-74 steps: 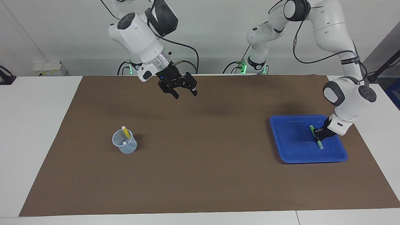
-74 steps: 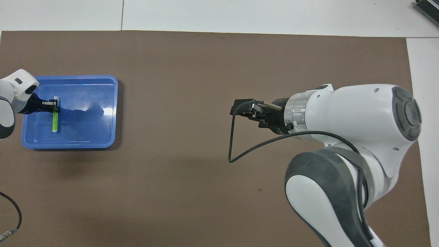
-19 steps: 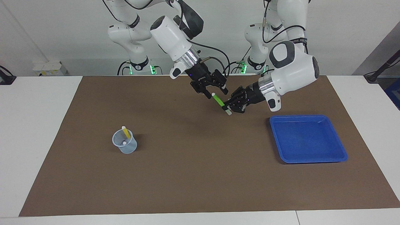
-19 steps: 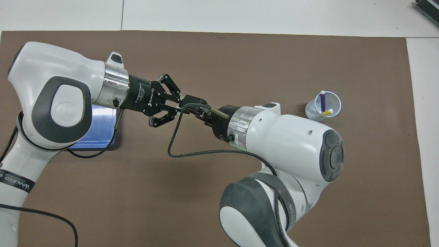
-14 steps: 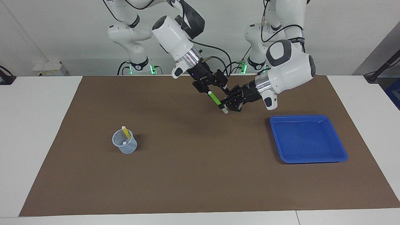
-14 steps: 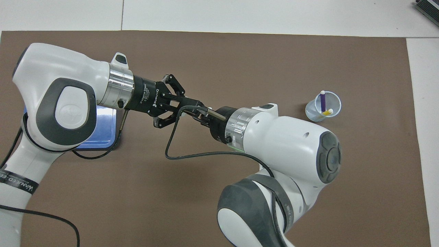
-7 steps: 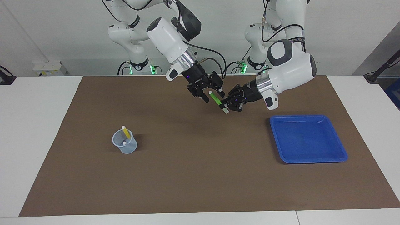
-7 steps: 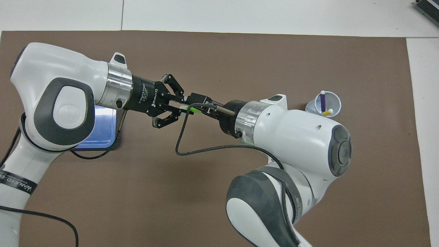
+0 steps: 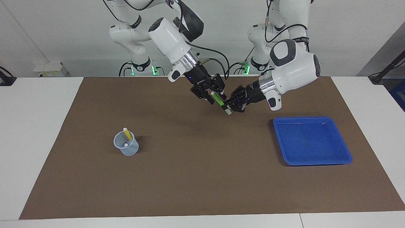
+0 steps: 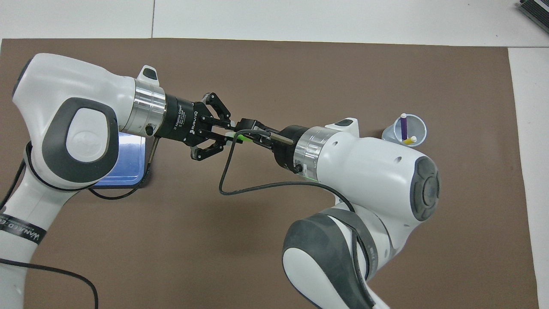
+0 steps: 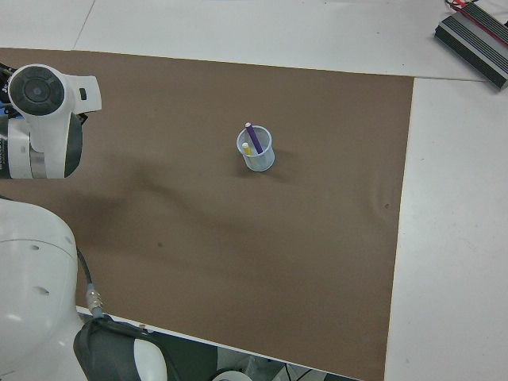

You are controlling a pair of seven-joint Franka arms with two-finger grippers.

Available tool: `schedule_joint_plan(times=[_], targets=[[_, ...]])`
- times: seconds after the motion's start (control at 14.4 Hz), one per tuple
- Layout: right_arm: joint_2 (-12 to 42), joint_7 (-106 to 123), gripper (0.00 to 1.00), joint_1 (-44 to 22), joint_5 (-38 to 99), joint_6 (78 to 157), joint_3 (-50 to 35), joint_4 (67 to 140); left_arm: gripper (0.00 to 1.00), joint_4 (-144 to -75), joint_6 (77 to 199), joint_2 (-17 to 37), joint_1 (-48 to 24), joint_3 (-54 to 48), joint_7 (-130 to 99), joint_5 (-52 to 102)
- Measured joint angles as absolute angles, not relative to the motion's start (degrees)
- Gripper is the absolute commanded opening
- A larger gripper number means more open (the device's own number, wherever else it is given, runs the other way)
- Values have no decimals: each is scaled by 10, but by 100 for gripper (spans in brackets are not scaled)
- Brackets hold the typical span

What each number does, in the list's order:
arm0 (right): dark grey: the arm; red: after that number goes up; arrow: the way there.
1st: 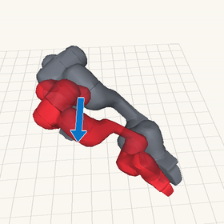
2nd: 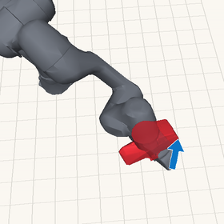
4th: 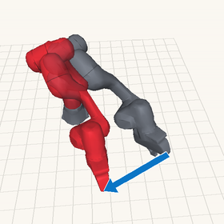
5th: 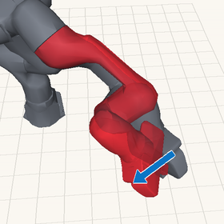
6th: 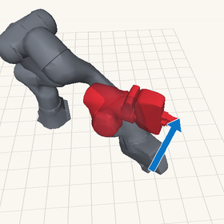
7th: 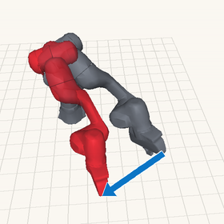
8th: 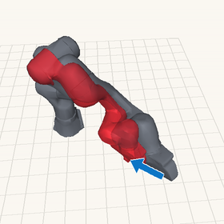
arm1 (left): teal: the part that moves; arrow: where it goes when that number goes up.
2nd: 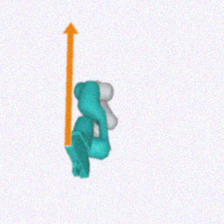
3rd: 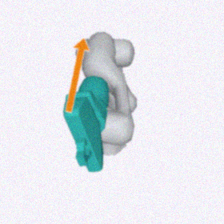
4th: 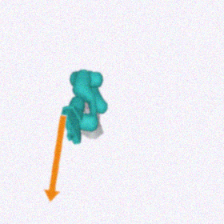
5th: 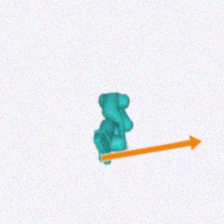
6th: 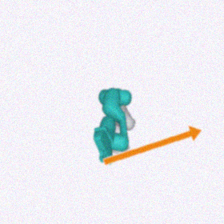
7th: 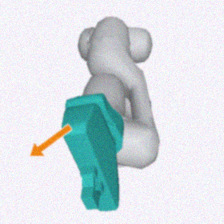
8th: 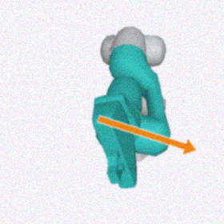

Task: Transfer and insert pens with both arms
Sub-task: 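Grasp the green pen with the right gripper while the left gripper opens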

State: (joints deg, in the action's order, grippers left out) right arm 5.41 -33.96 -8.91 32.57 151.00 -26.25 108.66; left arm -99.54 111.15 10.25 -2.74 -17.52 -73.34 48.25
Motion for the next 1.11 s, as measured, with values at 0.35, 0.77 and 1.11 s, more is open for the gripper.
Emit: schedule_joint_plan(times=[0.35, 0.77, 1.11], targets=[[55, -339, 3, -88, 326, 1509, -262, 1087, 0, -995, 1112, 102, -27, -174, -733, 483], [55, -339, 0, -88, 326, 1509, -262, 1087, 82, -995, 1113, 102, -27, -173, -733, 482], [55, -339, 0, -88, 326, 1508, -263, 1087, 100, -995, 1113, 101, -27, -172, -734, 482]])
